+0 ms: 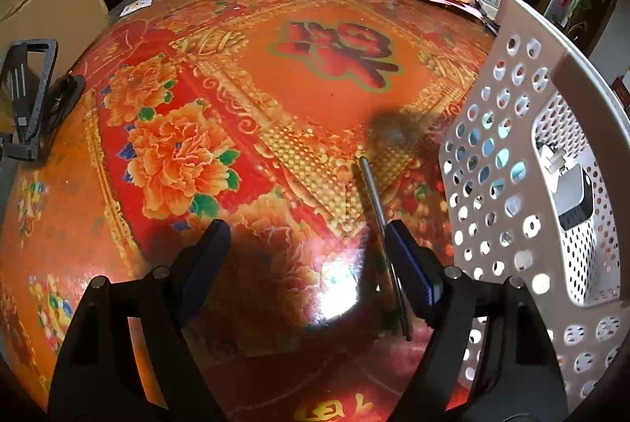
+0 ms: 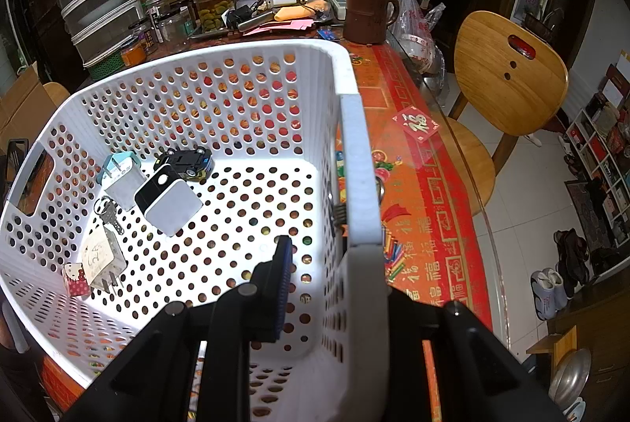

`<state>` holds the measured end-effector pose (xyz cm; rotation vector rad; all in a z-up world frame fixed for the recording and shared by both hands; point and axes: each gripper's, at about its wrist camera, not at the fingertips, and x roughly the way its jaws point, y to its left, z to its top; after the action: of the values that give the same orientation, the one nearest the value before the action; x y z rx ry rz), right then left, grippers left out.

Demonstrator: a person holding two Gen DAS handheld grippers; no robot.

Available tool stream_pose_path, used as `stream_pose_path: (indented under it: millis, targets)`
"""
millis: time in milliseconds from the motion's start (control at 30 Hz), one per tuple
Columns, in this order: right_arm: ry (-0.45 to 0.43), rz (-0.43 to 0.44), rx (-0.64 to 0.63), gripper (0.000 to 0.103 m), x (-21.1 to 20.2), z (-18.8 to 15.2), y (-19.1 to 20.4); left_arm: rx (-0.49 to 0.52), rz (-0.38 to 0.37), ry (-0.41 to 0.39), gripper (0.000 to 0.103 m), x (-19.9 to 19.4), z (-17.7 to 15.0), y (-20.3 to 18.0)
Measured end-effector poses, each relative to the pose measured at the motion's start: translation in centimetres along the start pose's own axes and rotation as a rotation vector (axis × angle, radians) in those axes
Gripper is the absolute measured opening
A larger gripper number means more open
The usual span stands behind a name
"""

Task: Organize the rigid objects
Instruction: 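Move the left tool back and grasp the thin metal rod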

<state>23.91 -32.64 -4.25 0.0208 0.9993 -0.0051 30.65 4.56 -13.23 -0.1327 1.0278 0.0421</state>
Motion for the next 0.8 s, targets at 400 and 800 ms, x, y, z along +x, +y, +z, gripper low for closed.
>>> stream_pose_path:
  millis: [400,800]
  targets:
    - [0.000,-0.001,0.000,0.022,0.0,0.0,0.0,0.049,-0.080,-0.003,0.046,-0.4,0.1,-0.7]
    - [0.000,-0.002,-0.001,0.022,0.0,0.0,0.0,0.091,-0.173,-0.010,0.044,-0.7,-0.4,-1.3]
